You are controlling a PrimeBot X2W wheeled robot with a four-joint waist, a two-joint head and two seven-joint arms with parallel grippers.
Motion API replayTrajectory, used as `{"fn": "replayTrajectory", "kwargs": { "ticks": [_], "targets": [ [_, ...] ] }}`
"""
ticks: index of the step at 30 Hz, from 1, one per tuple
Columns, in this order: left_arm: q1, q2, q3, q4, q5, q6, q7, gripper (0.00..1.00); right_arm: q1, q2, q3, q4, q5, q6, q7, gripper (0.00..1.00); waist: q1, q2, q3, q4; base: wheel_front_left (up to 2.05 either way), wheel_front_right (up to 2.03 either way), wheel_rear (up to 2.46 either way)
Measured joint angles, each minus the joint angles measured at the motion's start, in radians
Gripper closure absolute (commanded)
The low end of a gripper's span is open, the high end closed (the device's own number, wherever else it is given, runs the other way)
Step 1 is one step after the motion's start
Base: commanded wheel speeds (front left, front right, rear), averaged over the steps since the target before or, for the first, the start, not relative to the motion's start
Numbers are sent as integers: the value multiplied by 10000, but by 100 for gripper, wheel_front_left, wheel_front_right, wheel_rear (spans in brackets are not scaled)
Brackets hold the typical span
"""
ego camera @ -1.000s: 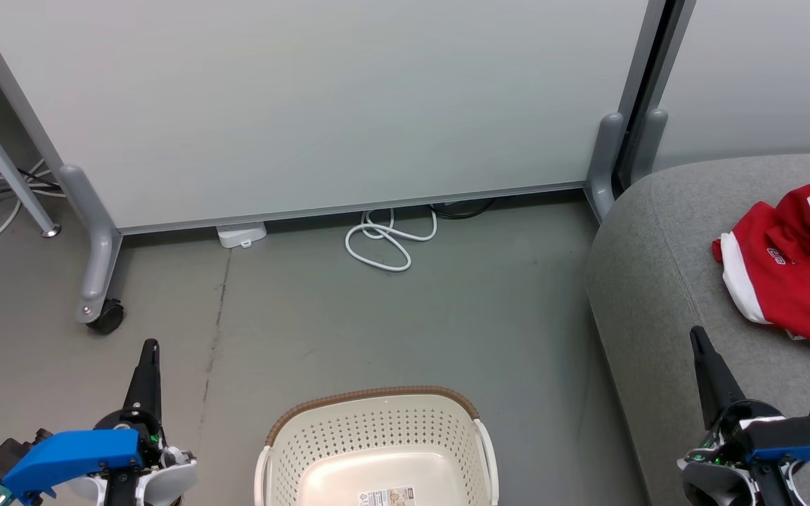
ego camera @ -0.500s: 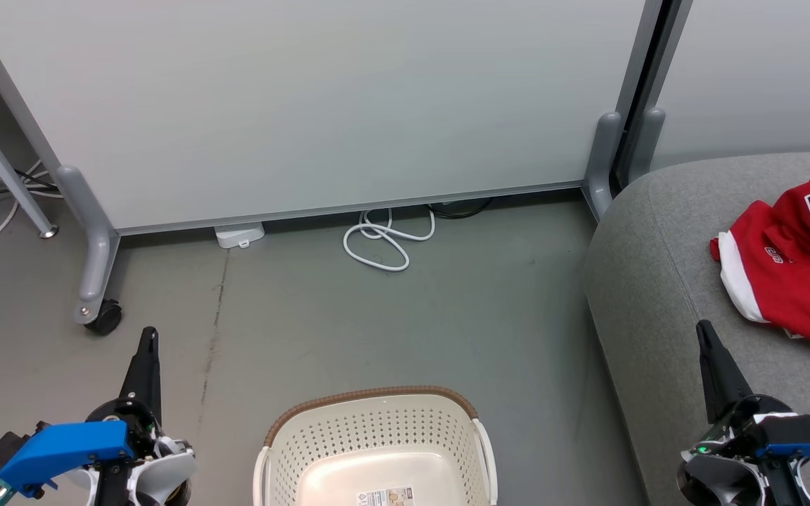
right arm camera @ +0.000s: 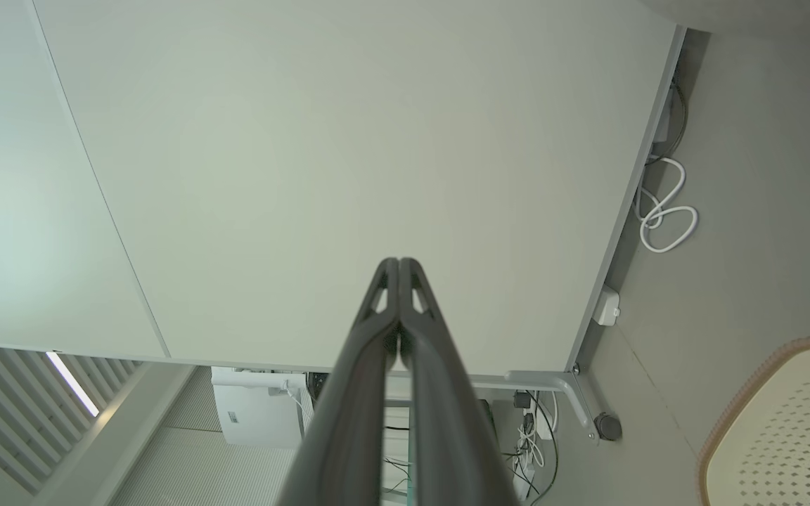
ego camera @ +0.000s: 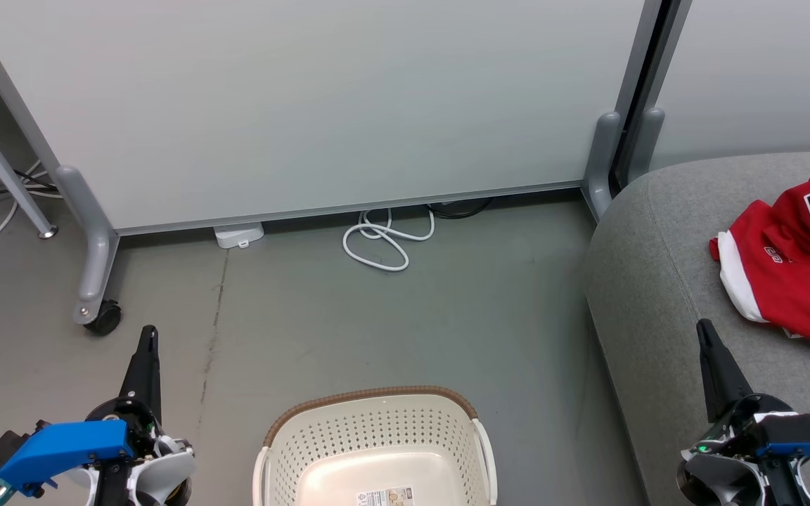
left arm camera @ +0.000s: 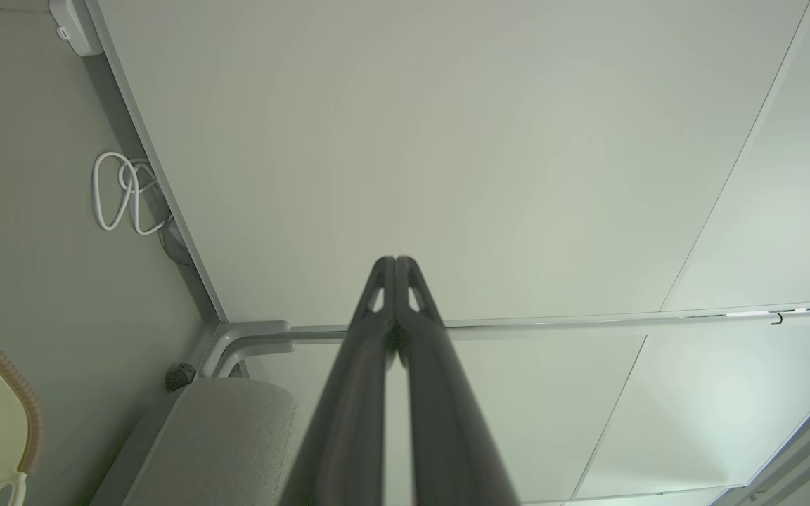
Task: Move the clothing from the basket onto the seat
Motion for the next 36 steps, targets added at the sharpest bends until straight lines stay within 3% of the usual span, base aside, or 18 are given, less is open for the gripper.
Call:
{"fn": "replayTrajectory", "kwargs": {
  "ticks": [36],
  "targets": [
    [0,0,0,0,0,0,0,100,-1,0,0,-2,0,0,0,100,0,0,0,0,0,0,0]
  ]
}}
